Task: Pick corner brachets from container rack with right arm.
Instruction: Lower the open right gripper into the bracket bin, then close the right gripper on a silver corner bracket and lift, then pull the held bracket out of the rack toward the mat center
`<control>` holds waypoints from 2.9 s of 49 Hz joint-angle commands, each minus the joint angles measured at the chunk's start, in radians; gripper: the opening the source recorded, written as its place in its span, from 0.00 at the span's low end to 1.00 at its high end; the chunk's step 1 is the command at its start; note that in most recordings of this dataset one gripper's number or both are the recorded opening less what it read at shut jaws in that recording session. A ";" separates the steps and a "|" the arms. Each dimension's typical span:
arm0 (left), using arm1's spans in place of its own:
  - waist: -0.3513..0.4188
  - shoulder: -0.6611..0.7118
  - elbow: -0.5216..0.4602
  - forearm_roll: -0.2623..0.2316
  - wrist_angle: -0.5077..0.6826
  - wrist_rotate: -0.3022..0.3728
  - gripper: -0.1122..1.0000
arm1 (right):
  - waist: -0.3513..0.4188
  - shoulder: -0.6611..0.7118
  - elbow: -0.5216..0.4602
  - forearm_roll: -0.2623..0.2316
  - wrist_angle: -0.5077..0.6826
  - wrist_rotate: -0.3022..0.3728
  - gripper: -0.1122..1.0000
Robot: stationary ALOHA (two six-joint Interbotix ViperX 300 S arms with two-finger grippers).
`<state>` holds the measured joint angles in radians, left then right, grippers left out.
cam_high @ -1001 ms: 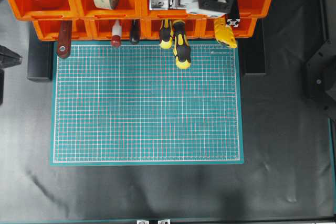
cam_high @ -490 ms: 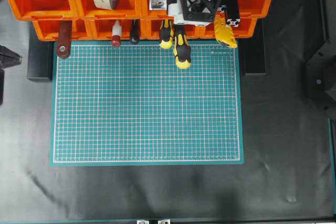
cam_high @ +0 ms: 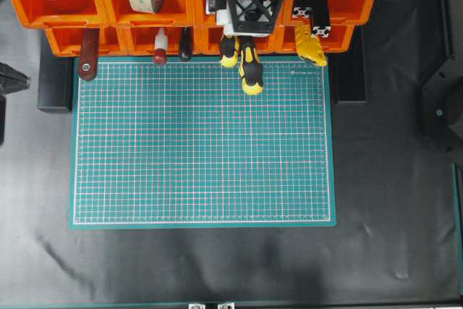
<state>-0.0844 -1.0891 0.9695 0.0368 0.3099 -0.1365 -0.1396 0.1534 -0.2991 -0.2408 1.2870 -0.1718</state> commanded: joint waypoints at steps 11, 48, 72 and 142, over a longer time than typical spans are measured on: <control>-0.002 0.008 -0.031 0.003 -0.005 -0.003 0.10 | 0.000 -0.012 0.026 -0.101 0.055 0.023 0.87; -0.002 0.006 -0.029 0.003 -0.005 -0.003 0.10 | 0.023 -0.006 0.008 -0.166 0.060 0.040 0.63; -0.002 0.005 -0.028 0.003 -0.005 -0.003 0.10 | 0.052 -0.005 -0.091 -0.178 0.063 0.038 0.39; -0.002 -0.008 -0.026 0.003 -0.005 0.000 0.10 | 0.264 -0.252 -0.041 -0.233 0.054 0.227 0.40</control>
<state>-0.0844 -1.1014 0.9695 0.0368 0.3099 -0.1365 0.0890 -0.0215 -0.3789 -0.4587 1.3683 0.0322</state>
